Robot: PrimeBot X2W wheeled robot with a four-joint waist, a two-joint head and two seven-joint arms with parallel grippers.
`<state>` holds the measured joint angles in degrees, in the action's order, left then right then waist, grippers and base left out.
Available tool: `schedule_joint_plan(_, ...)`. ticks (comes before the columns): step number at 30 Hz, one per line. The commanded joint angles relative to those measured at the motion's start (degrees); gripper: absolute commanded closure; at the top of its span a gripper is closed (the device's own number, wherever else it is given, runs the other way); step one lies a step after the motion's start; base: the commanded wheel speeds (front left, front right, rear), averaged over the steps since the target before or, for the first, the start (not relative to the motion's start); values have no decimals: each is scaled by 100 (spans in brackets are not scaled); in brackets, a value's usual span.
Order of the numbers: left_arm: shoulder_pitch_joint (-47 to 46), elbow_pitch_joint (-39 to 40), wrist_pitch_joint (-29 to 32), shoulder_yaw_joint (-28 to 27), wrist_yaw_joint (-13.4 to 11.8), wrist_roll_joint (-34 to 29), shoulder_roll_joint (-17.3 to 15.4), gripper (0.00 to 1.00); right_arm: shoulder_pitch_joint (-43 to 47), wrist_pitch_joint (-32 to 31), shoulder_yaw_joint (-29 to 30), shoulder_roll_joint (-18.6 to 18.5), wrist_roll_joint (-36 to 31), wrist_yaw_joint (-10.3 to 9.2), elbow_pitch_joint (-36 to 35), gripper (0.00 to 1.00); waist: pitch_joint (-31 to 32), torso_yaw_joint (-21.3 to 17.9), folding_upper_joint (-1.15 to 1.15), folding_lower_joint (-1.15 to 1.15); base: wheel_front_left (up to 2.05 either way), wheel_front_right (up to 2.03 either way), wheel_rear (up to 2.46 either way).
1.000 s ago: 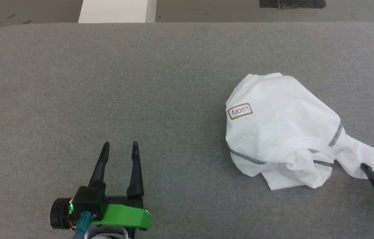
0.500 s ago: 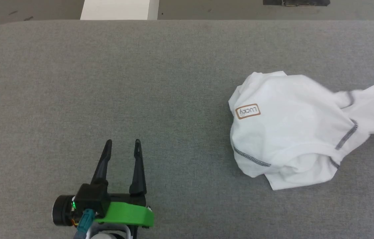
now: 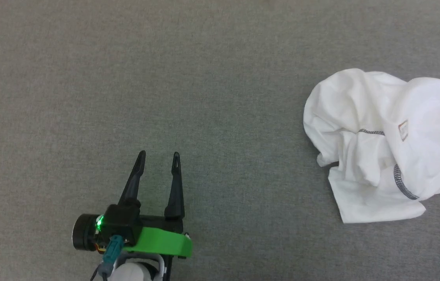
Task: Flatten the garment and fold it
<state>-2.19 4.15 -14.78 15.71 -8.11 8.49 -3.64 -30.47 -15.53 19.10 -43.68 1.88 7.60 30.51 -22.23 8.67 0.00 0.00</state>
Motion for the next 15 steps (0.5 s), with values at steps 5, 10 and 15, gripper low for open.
schedule_joint_plan(5, -270, -64, -21, 125, -27, -66, 43, 0, -204, 213, -67, 415, -69, -11, 403, 0, -280, 64, 0, 0, 0, 0, 0)
schedule_joint_plan(10, -295, -179, -21, 73, -40, -20, 44, 0, -403, 574, -292, 899, 201, -11, 221, 0, 159, -179, 0, 0, 0, 0, 0)
schedule_joint_plan(15, -51, -181, -21, -93, -43, 52, -33, 0, 85, 673, -397, 1466, 844, -11, -525, 0, 672, -351, 0, 0, 0, 0, 0)
